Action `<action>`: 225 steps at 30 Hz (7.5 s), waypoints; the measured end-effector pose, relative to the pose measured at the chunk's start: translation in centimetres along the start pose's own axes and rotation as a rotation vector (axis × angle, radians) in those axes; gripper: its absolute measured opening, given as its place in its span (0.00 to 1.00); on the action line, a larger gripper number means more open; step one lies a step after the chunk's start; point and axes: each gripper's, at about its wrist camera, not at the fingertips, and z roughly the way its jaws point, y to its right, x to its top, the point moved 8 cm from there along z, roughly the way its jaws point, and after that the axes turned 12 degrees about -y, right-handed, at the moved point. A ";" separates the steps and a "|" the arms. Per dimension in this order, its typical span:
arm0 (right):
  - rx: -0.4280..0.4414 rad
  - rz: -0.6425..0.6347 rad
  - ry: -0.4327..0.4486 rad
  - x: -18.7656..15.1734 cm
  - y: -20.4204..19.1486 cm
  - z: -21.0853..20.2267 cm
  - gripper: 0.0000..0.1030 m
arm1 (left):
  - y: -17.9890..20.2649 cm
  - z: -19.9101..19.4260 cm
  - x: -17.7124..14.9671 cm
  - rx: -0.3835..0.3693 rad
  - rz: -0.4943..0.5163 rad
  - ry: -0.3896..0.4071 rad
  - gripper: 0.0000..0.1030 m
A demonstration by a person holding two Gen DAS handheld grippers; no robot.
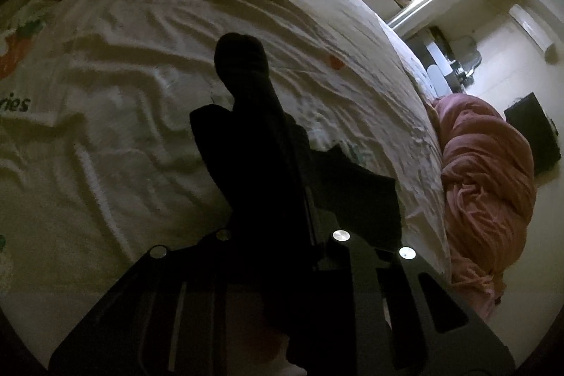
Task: Fold small clothes
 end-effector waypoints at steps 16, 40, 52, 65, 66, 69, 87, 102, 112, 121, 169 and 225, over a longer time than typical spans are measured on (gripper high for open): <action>-0.029 0.138 0.030 -1.4 6.1 -3.3 0.16 | 8.4 2.1 -0.7 0.080 0.122 -0.024 0.12; -0.018 0.324 -0.030 -7.0 12.8 -3.5 0.16 | 14.2 9.4 -2.5 0.183 0.225 -0.134 0.12; 0.006 0.438 -0.108 -10.5 15.6 -2.3 0.16 | 15.6 12.8 -3.9 0.217 0.260 -0.184 0.14; 0.045 0.515 -0.133 -11.5 16.5 -2.1 0.16 | 16.4 14.6 -4.1 0.209 0.280 -0.195 0.20; 0.050 0.523 -0.135 -11.6 16.6 -2.1 0.16 | 16.4 14.6 -4.1 0.209 0.283 -0.196 0.21; 0.064 0.538 -0.140 -11.8 16.8 -2.0 0.16 | 16.7 14.9 -4.1 0.208 0.289 -0.196 0.24; 0.128 0.776 -0.200 -14.5 19.7 -1.2 0.40 | 18.0 11.3 -4.6 0.159 0.360 -0.076 0.50; 0.209 0.786 -0.203 -13.4 20.1 -2.3 0.51 | 12.9 6.4 -7.0 0.338 0.403 0.082 0.63; 0.335 0.709 -0.309 -11.2 19.9 -1.3 0.63 | 10.6 6.5 -8.3 0.365 0.393 0.080 0.73; 0.361 0.710 -0.361 -9.9 22.7 1.8 0.61 | 8.5 8.8 -9.0 0.339 0.340 0.035 0.73; -0.245 0.445 -0.211 -11.7 24.5 -5.5 0.77 | 8.3 9.0 -11.9 0.274 0.327 0.016 0.78; -0.332 0.350 -0.187 -22.3 6.5 -16.8 0.96 | 2.2 -0.4 -27.3 0.303 0.397 0.248 0.91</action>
